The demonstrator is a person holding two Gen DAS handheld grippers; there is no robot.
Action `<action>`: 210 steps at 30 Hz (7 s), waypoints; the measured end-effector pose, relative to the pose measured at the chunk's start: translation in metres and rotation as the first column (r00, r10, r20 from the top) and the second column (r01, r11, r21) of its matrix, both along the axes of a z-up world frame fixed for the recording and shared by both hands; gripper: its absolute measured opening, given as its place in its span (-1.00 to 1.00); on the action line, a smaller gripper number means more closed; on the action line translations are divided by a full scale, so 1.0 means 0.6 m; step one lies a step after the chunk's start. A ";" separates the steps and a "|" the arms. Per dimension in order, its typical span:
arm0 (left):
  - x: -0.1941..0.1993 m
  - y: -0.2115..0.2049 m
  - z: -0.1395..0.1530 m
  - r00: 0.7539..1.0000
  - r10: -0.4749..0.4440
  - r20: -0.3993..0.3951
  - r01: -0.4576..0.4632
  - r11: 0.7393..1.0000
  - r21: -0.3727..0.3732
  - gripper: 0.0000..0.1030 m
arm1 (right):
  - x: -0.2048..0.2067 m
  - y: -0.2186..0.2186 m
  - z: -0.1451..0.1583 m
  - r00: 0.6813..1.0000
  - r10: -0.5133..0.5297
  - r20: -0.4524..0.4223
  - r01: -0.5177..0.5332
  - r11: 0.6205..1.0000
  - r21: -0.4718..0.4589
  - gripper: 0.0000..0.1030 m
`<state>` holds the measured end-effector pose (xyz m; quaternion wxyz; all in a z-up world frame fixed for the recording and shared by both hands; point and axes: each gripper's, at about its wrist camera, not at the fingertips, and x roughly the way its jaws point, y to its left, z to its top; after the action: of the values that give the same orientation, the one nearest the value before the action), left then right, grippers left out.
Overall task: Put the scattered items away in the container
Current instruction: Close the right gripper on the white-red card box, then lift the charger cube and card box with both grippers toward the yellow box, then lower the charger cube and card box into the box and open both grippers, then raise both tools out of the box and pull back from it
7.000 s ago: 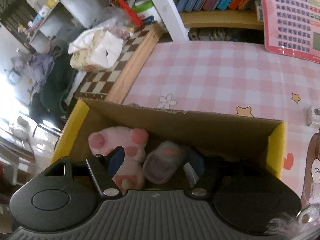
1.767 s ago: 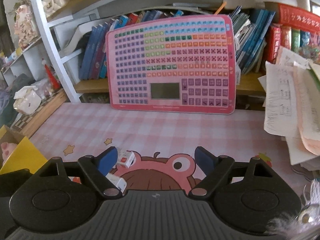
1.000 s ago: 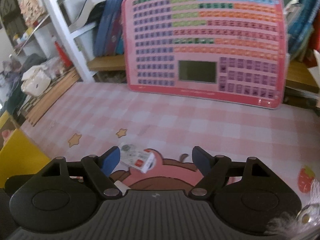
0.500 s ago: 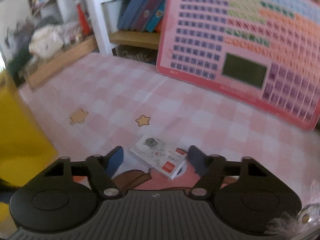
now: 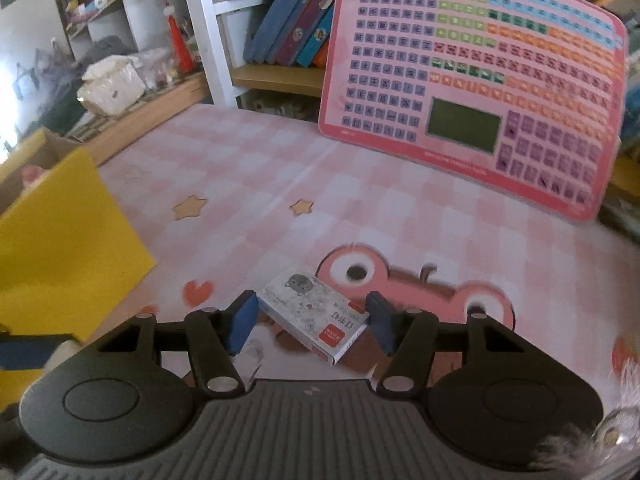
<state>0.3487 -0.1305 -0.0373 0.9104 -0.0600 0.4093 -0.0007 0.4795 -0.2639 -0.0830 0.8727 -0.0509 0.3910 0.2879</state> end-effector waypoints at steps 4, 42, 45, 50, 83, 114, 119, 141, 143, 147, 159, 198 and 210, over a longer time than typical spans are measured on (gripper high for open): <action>-0.026 -0.004 0.013 0.999 -0.024 0.025 0.024 1.000 -0.007 -0.20 | -0.043 -0.017 0.018 1.000 -0.013 -0.025 0.014 0.999 0.032 0.11; -0.274 0.100 0.048 0.929 -0.345 0.138 0.358 0.930 -0.084 -0.20 | -0.437 0.010 0.092 0.948 -0.318 -0.030 0.318 0.948 0.001 0.11; -0.297 0.124 0.046 0.928 -0.350 0.128 0.363 0.926 -0.098 -0.20 | -0.465 0.026 0.094 0.938 -0.345 -0.031 0.345 0.939 -0.004 0.11; -0.332 0.172 0.032 0.937 -0.339 0.089 0.349 0.926 -0.145 -0.20 | -0.517 0.061 0.096 0.929 -0.370 -0.026 0.369 0.929 -0.026 0.11; -0.482 0.374 0.029 0.962 -0.253 0.100 0.265 0.955 -0.135 -0.20 | -0.679 0.279 0.109 0.971 -0.237 -0.004 0.237 0.971 -0.043 0.11; -0.384 0.433 0.099 0.960 -0.109 0.259 0.124 0.991 -0.042 -0.20 | -0.540 0.361 0.181 0.971 -0.020 0.239 0.021 1.000 -0.003 0.11; -0.315 0.437 0.123 0.952 -0.102 0.290 0.116 0.993 -0.033 -0.20 | -0.462 0.363 0.207 0.961 -0.002 0.278 0.002 1.000 0.000 0.11; 0.065 0.387 0.051 0.972 -0.232 -0.042 0.232 0.973 0.007 -0.20 | -0.182 0.434 0.124 0.985 0.171 0.035 -0.160 0.966 -0.201 0.13; 0.080 0.387 0.042 0.972 -0.223 -0.069 0.224 0.974 0.012 -0.20 | -0.181 0.439 0.125 0.984 0.172 0.046 -0.158 0.963 -0.217 0.13; 0.087 0.388 0.033 0.973 -0.211 -0.090 0.213 0.977 0.010 -0.20 | -0.176 0.445 0.127 0.984 0.175 0.043 -0.161 0.962 -0.221 0.13; 0.024 0.396 0.098 0.978 -0.208 0.031 0.206 0.977 0.045 0.24 | -0.213 0.424 0.164 0.984 0.147 0.100 -0.133 0.982 -0.133 0.40; -0.442 0.354 0.100 0.953 -0.216 0.210 0.219 0.976 0.012 0.42 | -0.660 0.264 0.165 0.918 -0.313 0.243 0.334 0.941 -0.050 0.49; -0.498 0.320 0.051 0.964 -0.241 0.114 0.238 0.971 0.035 0.52 | -0.728 0.222 0.131 0.888 -0.415 0.198 0.436 0.897 -0.074 0.64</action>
<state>0.0497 0.0615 -0.0066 0.9266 -0.0005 0.3595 -0.1099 0.0428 -0.1309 -0.0043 0.9413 -0.0401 0.3297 0.0605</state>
